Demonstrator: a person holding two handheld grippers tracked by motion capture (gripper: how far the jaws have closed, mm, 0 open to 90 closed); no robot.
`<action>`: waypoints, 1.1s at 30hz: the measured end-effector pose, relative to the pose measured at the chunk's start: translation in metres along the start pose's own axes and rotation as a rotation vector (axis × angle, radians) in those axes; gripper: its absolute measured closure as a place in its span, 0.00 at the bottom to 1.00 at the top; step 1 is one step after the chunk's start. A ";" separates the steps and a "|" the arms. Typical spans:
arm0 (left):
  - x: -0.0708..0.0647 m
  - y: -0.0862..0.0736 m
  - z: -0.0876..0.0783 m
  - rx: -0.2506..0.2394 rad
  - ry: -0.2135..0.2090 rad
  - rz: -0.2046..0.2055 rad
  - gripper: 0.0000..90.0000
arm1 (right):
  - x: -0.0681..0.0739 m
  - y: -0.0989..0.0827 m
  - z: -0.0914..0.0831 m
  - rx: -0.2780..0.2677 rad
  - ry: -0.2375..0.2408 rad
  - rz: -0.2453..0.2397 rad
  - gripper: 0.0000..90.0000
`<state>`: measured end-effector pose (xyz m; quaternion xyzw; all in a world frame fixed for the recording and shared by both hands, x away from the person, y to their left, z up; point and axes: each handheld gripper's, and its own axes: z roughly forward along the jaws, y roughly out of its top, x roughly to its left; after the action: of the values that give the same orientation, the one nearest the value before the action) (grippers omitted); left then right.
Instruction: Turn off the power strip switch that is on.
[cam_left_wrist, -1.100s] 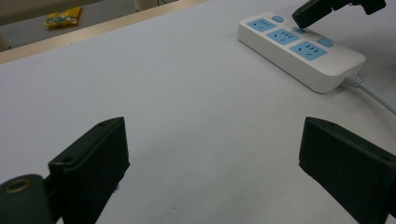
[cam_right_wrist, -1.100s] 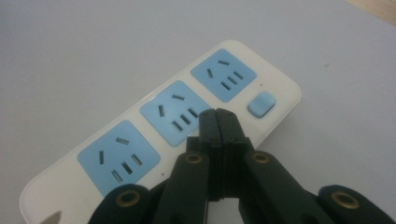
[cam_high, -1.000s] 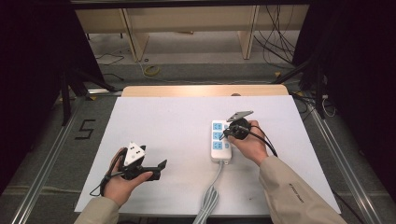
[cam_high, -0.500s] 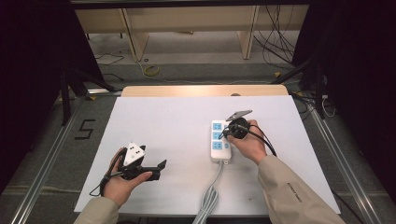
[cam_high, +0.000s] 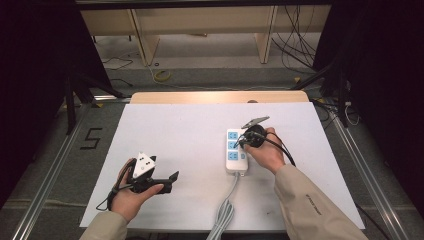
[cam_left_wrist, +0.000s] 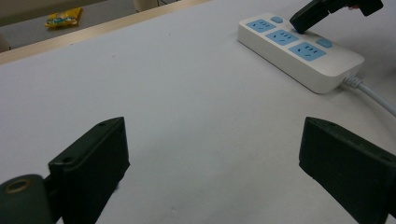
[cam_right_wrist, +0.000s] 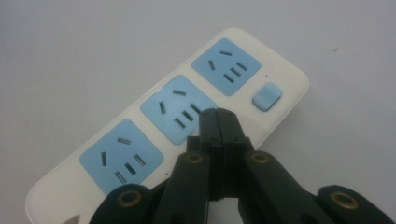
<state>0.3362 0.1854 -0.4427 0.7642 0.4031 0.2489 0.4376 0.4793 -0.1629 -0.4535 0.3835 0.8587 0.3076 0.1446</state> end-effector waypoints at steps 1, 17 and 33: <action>0.000 0.000 0.000 0.000 0.000 0.000 0.09 | 0.001 0.000 0.000 0.004 -0.002 0.001 1.00; 0.000 0.000 0.000 0.001 0.002 0.002 0.09 | 0.004 -0.001 0.000 0.005 -0.006 -0.015 1.00; 0.000 0.000 0.000 0.001 0.001 0.002 0.09 | 0.004 0.001 -0.001 -0.019 0.000 -0.031 1.00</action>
<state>0.3367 0.1855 -0.4426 0.7647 0.4025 0.2497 0.4369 0.4765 -0.1603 -0.4521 0.3688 0.8615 0.3135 0.1533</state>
